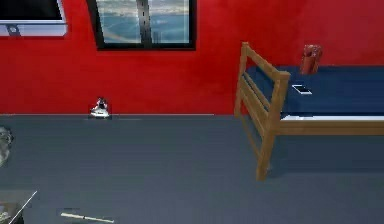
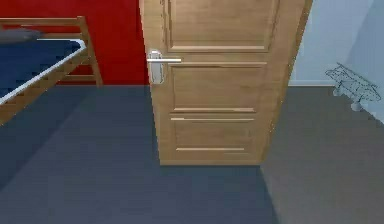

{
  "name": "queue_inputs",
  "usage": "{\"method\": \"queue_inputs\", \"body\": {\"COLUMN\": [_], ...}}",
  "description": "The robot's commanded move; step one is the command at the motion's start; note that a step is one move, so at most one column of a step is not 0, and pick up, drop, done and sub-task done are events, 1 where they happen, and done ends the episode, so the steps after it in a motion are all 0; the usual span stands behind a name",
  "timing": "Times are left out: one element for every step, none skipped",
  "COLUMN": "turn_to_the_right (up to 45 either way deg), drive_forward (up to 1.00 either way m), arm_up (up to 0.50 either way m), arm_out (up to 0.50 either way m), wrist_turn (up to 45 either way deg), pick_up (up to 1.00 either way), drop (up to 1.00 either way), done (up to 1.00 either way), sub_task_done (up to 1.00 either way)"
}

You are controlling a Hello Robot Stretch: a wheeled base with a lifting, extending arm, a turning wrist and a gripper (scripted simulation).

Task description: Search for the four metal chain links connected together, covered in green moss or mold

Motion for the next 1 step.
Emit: {"method": "queue_inputs", "body": {"turn_to_the_right": [0.0], "drive_forward": [1.0], "arm_up": [0.0], "arm_out": [0.0], "wrist_turn": [0.0], "pick_up": [0.0], "drop": [0.0], "done": [0.0], "sub_task_done": [0.0]}}
